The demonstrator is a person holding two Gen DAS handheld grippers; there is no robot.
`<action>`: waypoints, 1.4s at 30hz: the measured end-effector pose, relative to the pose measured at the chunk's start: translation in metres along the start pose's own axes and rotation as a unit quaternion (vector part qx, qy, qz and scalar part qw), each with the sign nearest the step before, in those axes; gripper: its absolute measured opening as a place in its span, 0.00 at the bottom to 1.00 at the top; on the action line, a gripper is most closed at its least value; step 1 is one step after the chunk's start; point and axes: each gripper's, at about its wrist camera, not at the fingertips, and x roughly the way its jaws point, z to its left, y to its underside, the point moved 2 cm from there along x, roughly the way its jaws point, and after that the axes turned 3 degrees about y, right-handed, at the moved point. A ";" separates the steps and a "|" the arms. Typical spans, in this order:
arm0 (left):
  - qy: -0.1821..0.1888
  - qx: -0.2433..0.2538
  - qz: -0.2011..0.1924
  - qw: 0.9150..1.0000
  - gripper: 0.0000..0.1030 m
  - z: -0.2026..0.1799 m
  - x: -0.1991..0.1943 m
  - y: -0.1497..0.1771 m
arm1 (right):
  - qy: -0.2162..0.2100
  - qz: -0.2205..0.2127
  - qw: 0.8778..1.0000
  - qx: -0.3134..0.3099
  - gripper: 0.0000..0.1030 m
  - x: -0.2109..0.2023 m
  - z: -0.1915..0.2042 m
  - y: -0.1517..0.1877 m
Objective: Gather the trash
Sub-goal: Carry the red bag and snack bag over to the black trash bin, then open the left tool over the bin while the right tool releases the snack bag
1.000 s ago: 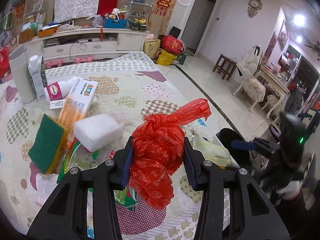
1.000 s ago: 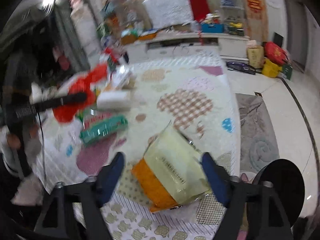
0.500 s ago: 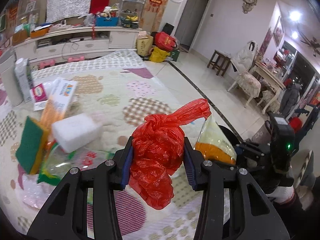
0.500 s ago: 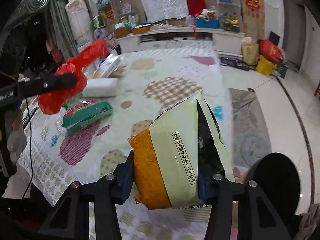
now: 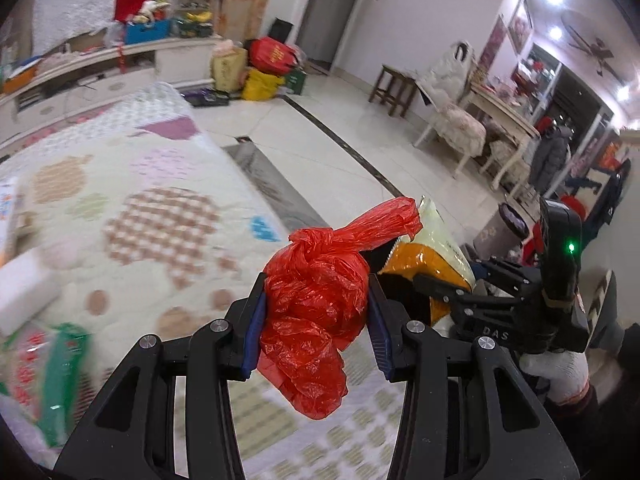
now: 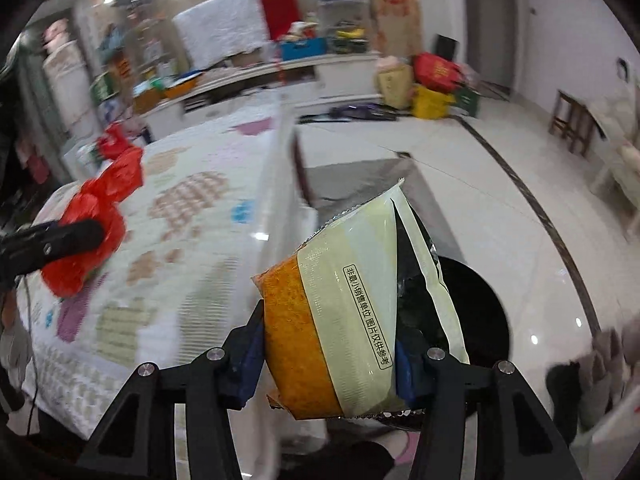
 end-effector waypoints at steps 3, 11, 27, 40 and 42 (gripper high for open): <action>0.012 0.004 0.015 1.000 0.42 -0.019 0.027 -0.002 | 0.019 0.013 0.999 0.029 0.49 0.009 -0.028 0.005; 0.038 0.001 0.040 0.998 0.42 -0.046 0.079 -0.009 | 0.044 0.041 0.995 0.074 0.54 0.031 -0.074 0.017; 0.109 -0.039 0.067 0.991 0.65 -0.058 0.146 -0.014 | 0.062 0.025 0.990 0.127 0.81 0.029 -0.110 0.025; 0.039 -0.007 0.033 0.999 0.65 -0.050 0.115 -0.012 | 0.047 0.012 0.990 0.130 0.81 0.021 -0.093 0.027; 0.028 -0.003 0.024 0.999 0.65 -0.048 0.107 -0.009 | 0.048 0.010 0.991 0.126 0.81 0.019 -0.087 0.027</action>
